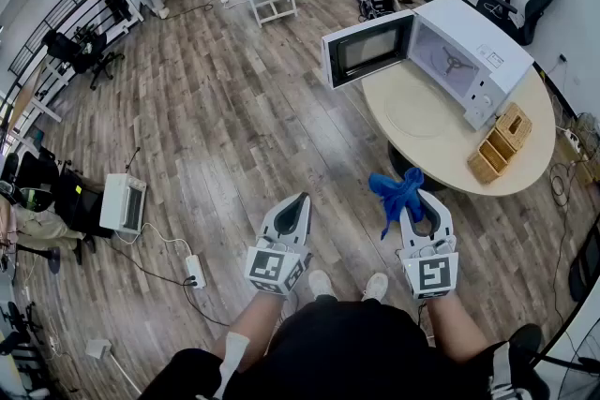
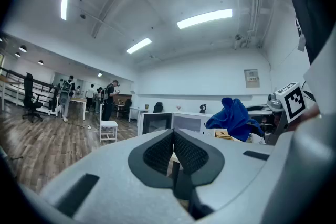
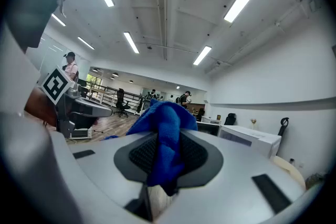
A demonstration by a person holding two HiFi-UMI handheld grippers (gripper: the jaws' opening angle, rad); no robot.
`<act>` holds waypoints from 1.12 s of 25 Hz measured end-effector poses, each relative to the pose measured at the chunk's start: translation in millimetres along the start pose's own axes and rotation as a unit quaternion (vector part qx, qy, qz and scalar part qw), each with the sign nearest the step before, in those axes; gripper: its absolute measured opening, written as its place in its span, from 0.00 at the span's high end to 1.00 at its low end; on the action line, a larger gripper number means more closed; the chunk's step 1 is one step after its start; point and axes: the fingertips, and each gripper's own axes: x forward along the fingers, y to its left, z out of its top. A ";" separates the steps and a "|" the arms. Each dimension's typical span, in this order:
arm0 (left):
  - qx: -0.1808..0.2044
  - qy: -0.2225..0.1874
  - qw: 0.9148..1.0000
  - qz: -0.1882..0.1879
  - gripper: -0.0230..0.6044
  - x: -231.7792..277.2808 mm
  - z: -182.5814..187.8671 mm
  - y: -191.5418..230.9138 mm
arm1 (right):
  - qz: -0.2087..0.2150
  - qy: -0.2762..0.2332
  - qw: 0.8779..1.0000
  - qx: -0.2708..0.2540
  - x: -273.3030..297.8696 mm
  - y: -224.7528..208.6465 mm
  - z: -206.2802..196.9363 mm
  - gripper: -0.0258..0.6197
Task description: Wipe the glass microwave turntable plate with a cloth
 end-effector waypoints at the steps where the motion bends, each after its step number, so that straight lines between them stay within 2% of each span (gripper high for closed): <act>1: -0.001 0.000 1.000 0.000 0.95 0.1 -0.6 2.5 | -0.001 0.002 1.000 0.002 2.3 1.3 -1.2 0.83; 7: -0.013 0.001 1.000 -0.009 0.95 -0.9 -1.8 13.9 | -0.008 0.016 1.000 0.008 14.6 7.9 -4.2 0.83; 17: 0.008 -0.004 0.999 -0.053 0.95 -13.9 2.9 40.0 | -0.039 0.018 0.999 -0.005 35.5 41.2 3.7 0.82; 21: 0.017 -0.004 0.999 -0.050 0.95 -14.3 4.7 61.0 | -0.052 0.019 0.998 0.001 41.4 42.1 4.1 0.82; 28: -0.015 -0.005 0.999 -0.052 0.95 16.8 3.8 87.3 | -0.079 0.007 0.997 0.004 67.5 18.7 8.8 0.82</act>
